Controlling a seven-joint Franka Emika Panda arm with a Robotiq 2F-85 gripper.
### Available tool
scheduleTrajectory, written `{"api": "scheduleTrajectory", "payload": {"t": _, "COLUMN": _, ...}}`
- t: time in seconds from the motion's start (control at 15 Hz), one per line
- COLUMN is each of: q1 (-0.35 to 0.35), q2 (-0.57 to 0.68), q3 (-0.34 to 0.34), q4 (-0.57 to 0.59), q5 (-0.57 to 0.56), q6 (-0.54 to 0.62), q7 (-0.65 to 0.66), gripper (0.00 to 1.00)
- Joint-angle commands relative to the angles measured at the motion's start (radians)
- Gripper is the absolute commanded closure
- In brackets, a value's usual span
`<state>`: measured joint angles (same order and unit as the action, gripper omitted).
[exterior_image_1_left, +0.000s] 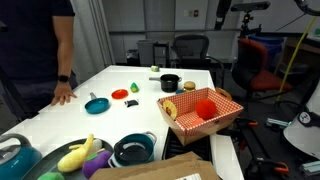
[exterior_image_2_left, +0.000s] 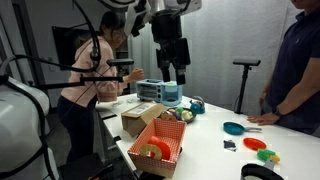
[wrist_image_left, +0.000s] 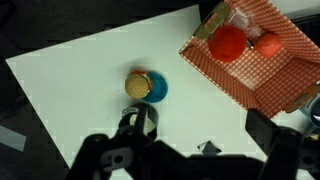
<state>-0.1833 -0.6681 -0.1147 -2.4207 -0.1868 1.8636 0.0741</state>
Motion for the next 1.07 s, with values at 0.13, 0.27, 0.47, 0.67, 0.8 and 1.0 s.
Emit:
{"api": "scheduleTrajectory", "payload": {"t": 0.13, "q1": -0.001, "q2": 0.001, "q3": 0.001, "q4": 0.003, "q5": 0.001, "q6": -0.003, "q7": -0.001, "gripper": 0.0}}
{"api": "scheduleTrajectory", "payload": {"t": 0.27, "q1": -0.001, "q2": 0.001, "q3": 0.001, "q4": 0.003, "q5": 0.001, "q6": -0.003, "q7": -0.001, "gripper": 0.0}}
{"api": "scheduleTrajectory", "payload": {"t": 0.47, "q1": -0.001, "q2": 0.001, "q3": 0.001, "q4": 0.003, "q5": 0.001, "q6": -0.003, "q7": -0.001, "gripper": 0.0}}
{"api": "scheduleTrajectory", "payload": {"t": 0.67, "q1": -0.028, "q2": -0.04, "q3": -0.003, "q4": -0.032, "q5": -0.048, "q6": -0.029, "q7": -0.003, "gripper": 0.0}}
{"api": "scheduleTrajectory", "payload": {"t": 0.8, "q1": -0.036, "q2": -0.088, "q3": -0.003, "q4": -0.078, "q5": -0.075, "q6": -0.045, "q7": -0.01, "gripper": 0.0}}
{"api": "scheduleTrajectory", "payload": {"t": 1.0, "q1": -0.082, "q2": -0.245, "q3": -0.036, "q4": -0.202, "q5": -0.136, "q6": -0.044, "q7": -0.029, "gripper": 0.0}}
